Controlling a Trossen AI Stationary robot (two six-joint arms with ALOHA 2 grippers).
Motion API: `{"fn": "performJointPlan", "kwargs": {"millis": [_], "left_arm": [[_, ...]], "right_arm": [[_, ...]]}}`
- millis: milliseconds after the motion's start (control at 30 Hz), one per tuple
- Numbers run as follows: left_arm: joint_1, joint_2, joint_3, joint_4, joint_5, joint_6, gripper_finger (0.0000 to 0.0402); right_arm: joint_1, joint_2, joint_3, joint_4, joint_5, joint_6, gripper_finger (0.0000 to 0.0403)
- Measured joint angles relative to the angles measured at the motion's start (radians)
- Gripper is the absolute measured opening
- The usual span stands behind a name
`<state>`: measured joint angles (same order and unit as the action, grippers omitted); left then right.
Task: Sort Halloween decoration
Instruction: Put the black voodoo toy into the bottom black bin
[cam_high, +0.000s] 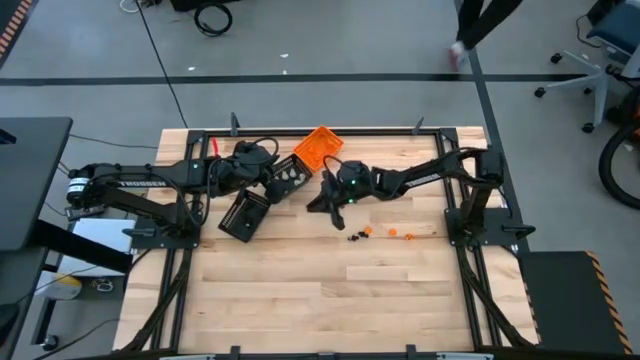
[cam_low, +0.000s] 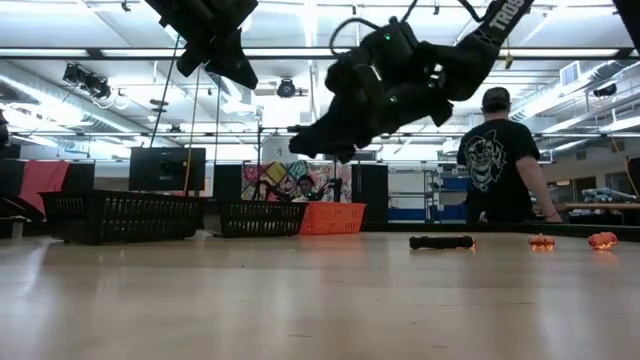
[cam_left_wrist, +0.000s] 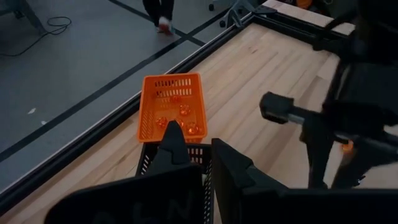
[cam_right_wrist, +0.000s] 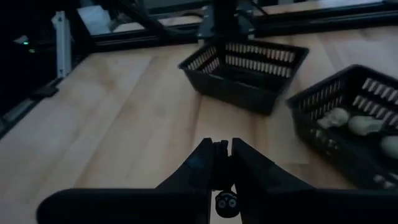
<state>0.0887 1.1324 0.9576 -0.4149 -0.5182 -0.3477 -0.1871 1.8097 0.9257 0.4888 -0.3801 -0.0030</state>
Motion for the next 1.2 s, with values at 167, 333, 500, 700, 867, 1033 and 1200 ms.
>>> {"fn": "performJointPlan", "kwargs": {"millis": [167, 333, 500, 700, 867, 1033, 1200], "left_arm": [[0.0, 0.0, 0.0, 0.002, 0.0, 0.0, 0.0], [0.0, 0.0, 0.0, 0.002, 0.0, 0.0, 0.0], [0.0, 0.0, 0.0, 0.005, 0.0, 0.0, 0.0], [0.0, 0.0, 0.0, 0.011, 0.0, 0.0, 0.0], [0.0, 0.0, 0.0, 0.014, 0.0, 0.001, 0.0], [0.0, 0.0, 0.0, 0.018, 0.0, 0.001, 0.0], [0.0, 0.0, 0.0, 0.024, 0.0, 0.0, 0.0]], "right_arm": [[0.063, 0.125, 0.14, 0.019, 0.03, 0.022, 0.0049], [0.109, 0.265, 0.332, 0.024, 0.043, 0.05, 0.0049], [0.127, 0.406, 0.521, 0.039, 0.046, 0.099, 0.005], [0.127, 0.574, 0.687, 0.176, 0.126, 0.251, 0.005], [0.122, 0.674, 0.763, 0.234, 0.188, 0.349, 0.005], [0.118, 0.71, 0.803, 0.23, 0.224, 0.344, 0.005], [0.118, 0.71, 0.803, 0.22, 0.274, 0.292, 0.0052]]}}
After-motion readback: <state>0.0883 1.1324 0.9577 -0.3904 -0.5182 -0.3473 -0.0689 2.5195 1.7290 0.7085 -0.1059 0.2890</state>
